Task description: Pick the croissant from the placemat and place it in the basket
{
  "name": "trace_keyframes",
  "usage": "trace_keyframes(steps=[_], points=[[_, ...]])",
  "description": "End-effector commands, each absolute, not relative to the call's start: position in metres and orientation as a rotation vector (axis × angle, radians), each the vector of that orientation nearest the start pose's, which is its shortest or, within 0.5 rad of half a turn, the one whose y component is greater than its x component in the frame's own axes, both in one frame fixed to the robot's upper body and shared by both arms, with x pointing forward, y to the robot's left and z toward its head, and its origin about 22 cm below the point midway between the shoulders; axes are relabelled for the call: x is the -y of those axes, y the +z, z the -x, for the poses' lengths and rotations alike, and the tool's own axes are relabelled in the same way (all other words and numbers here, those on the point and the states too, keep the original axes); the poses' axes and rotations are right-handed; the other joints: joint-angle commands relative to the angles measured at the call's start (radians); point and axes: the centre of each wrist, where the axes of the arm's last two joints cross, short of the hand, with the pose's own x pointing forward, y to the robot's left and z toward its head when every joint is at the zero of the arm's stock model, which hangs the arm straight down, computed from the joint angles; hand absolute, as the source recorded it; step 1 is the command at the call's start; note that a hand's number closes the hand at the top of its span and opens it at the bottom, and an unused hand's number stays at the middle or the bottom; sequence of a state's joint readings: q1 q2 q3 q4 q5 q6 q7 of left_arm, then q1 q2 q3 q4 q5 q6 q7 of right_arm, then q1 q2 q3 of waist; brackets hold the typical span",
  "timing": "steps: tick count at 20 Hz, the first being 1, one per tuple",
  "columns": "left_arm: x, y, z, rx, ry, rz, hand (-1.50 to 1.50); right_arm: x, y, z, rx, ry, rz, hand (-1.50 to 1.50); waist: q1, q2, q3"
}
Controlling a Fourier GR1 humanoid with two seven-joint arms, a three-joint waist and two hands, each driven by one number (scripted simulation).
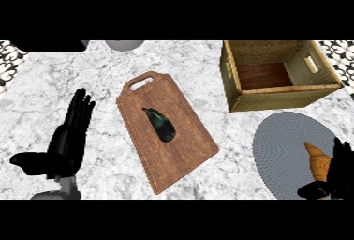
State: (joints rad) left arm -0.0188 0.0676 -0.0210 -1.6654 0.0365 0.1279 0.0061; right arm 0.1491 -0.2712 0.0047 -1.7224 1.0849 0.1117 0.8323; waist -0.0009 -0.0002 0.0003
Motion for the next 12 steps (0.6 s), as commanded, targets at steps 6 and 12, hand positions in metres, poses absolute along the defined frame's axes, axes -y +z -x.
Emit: trace_keyframes(steps=[6,12], points=[[-0.236,0.029,-0.251,1.655,0.058,-0.089,0.0,0.304,0.022,-0.203,0.541,0.571,1.224,-1.5,-0.001,0.0,0.0],[-0.242,0.047,-0.253,1.667,0.055,-0.086,0.0,0.298,-0.006,-0.2,0.539,0.556,1.226,-1.5,-0.001,0.0,0.0]])
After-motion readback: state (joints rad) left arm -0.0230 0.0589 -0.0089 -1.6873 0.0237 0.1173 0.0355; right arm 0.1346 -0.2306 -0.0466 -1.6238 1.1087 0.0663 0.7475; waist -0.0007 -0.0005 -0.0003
